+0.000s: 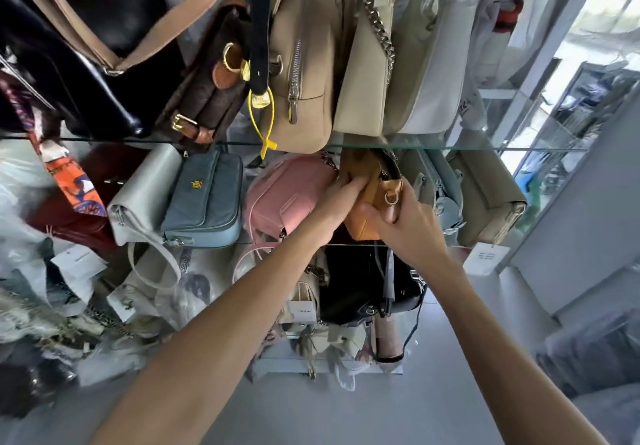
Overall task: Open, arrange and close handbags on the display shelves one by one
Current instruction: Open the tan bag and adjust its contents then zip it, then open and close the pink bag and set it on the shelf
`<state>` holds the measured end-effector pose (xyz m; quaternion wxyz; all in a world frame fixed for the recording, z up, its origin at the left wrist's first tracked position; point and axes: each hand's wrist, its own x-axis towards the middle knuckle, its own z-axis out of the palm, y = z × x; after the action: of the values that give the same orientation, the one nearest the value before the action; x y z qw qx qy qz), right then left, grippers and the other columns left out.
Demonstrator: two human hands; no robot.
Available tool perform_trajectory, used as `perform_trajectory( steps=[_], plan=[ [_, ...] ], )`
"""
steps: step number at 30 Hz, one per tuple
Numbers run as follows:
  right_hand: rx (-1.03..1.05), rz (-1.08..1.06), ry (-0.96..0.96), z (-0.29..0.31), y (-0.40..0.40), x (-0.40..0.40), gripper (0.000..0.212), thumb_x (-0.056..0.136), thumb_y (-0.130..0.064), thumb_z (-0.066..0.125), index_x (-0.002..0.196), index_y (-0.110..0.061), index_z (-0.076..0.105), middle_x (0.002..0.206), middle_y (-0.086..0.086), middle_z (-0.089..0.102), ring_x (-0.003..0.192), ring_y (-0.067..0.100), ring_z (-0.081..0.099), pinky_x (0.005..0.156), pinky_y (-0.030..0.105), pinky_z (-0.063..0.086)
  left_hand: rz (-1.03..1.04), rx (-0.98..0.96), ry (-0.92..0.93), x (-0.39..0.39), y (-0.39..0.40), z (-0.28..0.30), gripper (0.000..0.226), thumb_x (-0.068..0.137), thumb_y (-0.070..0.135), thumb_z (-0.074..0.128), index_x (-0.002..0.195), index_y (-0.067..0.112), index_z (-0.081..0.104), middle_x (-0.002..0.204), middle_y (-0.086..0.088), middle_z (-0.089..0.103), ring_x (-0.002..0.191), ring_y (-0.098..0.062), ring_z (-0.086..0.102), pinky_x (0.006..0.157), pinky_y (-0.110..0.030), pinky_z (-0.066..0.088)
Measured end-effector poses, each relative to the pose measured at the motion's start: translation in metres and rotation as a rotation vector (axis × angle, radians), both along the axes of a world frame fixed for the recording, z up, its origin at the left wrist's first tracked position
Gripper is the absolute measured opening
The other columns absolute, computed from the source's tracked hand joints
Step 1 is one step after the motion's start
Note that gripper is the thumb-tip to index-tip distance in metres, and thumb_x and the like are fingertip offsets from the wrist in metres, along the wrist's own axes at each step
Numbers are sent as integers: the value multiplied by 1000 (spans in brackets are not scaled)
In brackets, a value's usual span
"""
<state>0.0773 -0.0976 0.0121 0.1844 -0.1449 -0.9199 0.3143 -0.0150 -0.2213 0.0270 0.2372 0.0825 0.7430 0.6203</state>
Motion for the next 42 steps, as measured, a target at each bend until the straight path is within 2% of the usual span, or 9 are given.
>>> perform_trajectory(
  steps=[7, 12, 16, 23, 26, 31, 34, 37, 42],
  plan=[
    [17, -147, 28, -4, -20, -1, 75, 90, -70, 59, 145, -20, 44, 101, 14, 74, 93, 39, 69, 75, 41, 52, -83, -52, 77, -15, -1, 5, 58, 98, 61, 52, 151, 37, 47, 139, 8, 61, 118, -18, 58, 80, -33, 44],
    [109, -182, 164, 8, -30, 8, 94, 80, -70, 70, 154, -28, 30, 129, -2, 65, 97, 26, 66, 70, 32, 41, 27, -108, 356, -42, -20, -3, 27, 100, 43, 59, 96, 21, 74, 93, 2, 74, 87, -18, 69, 76, -33, 52],
    [270, -210, 400, 6, -50, 6, 78, 79, -55, 79, 143, -21, 51, 112, 3, 57, 82, 23, 63, 54, 28, 43, -46, -387, 750, -66, -52, -1, 19, 92, 36, 63, 94, 23, 76, 100, -3, 76, 88, -17, 70, 81, -43, 58],
    [314, -174, 506, 8, -72, -3, 56, 81, -51, 80, 125, -22, 64, 102, 5, 52, 82, 22, 60, 52, 25, 41, -213, -1210, 491, -87, -82, -14, 139, 50, 85, 78, 160, 47, 2, 171, -17, -10, 155, -48, 7, 120, -63, 20],
    [288, -102, 575, 9, -81, -6, 35, 87, -45, 76, 111, -21, 69, 97, -1, 58, 75, 15, 60, 50, 23, 42, -126, -1087, 345, -76, -75, -8, 102, 68, 56, 85, 155, 30, 37, 160, -19, 38, 106, -29, 59, 88, -37, 52],
    [51, 329, 474, -9, -91, -5, 15, 99, -30, 65, 102, -16, 70, 82, -7, 67, 64, 6, 62, 54, 29, 54, -58, -611, 228, -96, -93, 0, 83, 62, 37, 86, 136, 22, 51, 136, -13, 58, 116, -32, 60, 93, -39, 53],
    [-458, 384, 58, -10, -108, -9, 15, 103, -34, 60, 112, -24, 65, 89, -4, 72, 76, 8, 70, 74, 32, 61, -69, -92, -189, -82, -112, 7, 36, 68, 27, 81, 96, 16, 61, 78, -10, 70, 67, -23, 67, 65, -30, 54],
    [-867, 286, -59, -15, -114, -29, 19, 102, -35, 58, 98, -19, 67, 89, 3, 74, 81, 18, 71, 88, 46, 60, -27, 157, -340, -65, -143, -2, 34, 86, 30, 67, 109, 6, 63, 79, -13, 73, 68, -25, 71, 62, -31, 58],
    [-880, 185, -13, -13, -113, -51, 30, 89, -39, 72, 98, -11, 71, 79, 4, 72, 77, 18, 69, 89, 54, 61, -77, 294, -376, -35, -184, 0, 73, 25, 22, 85, 93, 0, 70, 80, -18, 72, 63, -26, 72, 55, -28, 58]
  ],
)
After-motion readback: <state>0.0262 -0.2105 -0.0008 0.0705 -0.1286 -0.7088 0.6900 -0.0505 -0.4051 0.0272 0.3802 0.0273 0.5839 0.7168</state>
